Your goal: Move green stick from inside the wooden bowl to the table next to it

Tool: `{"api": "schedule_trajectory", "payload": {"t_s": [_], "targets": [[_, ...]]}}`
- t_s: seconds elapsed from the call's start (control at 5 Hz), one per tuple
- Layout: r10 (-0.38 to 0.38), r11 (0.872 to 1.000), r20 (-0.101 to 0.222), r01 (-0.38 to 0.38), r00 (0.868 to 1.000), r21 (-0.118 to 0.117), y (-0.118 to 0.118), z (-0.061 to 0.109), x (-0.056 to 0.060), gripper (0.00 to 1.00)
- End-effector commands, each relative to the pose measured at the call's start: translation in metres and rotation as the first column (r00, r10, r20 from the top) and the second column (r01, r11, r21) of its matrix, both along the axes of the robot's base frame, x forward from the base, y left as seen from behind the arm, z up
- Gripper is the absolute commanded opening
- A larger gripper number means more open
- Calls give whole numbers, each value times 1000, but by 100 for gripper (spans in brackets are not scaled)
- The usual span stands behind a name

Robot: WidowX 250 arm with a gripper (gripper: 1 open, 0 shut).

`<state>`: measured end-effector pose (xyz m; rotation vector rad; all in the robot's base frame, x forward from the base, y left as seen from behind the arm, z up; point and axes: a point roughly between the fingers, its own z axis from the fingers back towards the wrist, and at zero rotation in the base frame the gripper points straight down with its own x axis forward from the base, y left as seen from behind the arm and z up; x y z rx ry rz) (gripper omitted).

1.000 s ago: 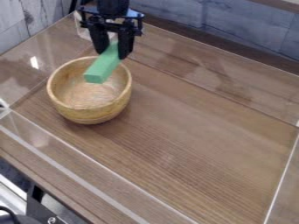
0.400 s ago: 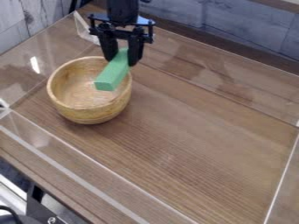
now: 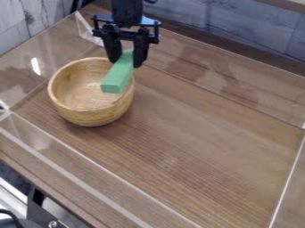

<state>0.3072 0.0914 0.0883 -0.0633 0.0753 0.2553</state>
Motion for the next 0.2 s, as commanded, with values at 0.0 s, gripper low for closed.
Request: {"api": "schedule_trajectory", "payload": {"t_s": [0.0], "targets": [[48,999,53,-49,997,19,9,15,10,0]]}}
